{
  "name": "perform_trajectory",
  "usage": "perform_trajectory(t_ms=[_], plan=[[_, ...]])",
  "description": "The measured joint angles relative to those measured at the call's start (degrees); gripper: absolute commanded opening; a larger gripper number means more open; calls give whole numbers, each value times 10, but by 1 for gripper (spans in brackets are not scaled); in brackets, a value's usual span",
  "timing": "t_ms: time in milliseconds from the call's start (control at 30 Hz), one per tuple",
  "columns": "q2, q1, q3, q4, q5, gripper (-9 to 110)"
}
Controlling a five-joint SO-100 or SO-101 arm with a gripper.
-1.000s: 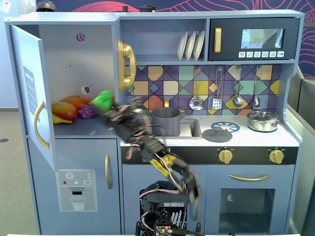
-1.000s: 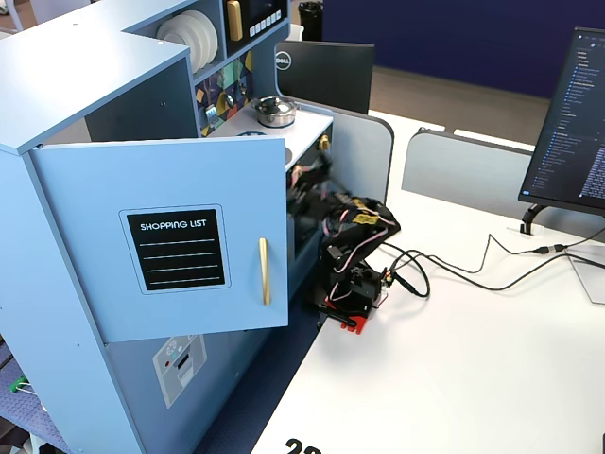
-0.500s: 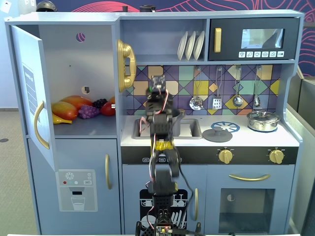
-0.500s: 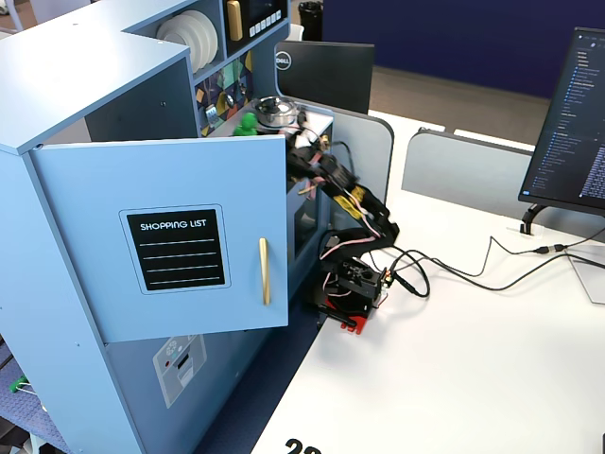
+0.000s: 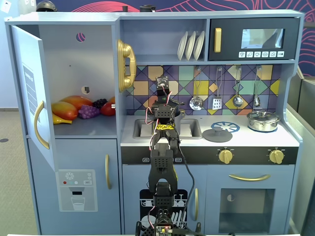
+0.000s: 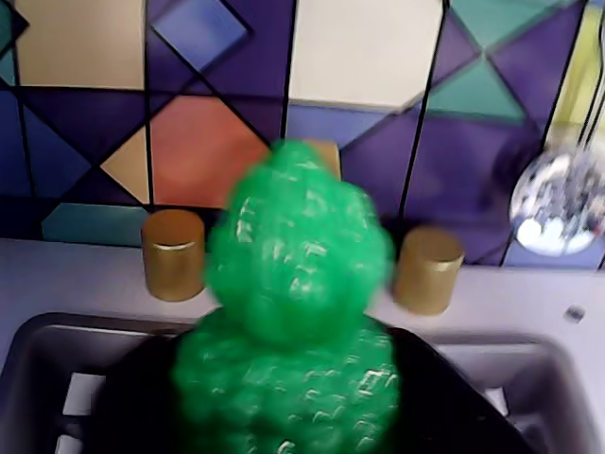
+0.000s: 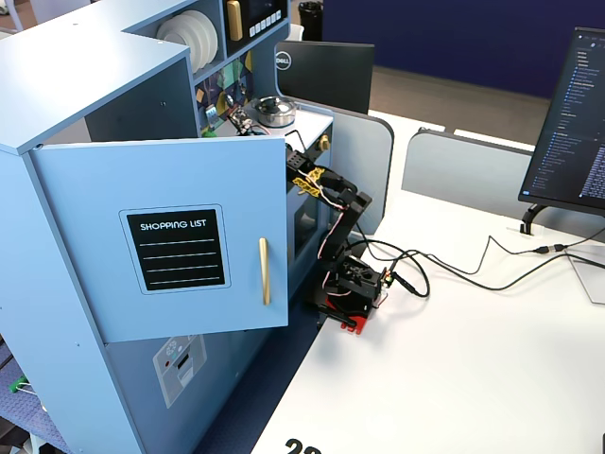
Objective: Pick up the green pineapple from the left cabinet and place it in the gray recipient
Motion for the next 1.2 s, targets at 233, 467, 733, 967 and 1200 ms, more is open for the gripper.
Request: perform_trajectory(t_ms=[233, 467, 733, 967, 1200], plan=[[30, -11, -33, 47, -9, 26], [264, -30, 11, 349, -19, 6], [532, -33, 281, 587, -24, 0], [602, -7, 635, 483, 37, 0], [575, -12, 812, 331, 99, 0]])
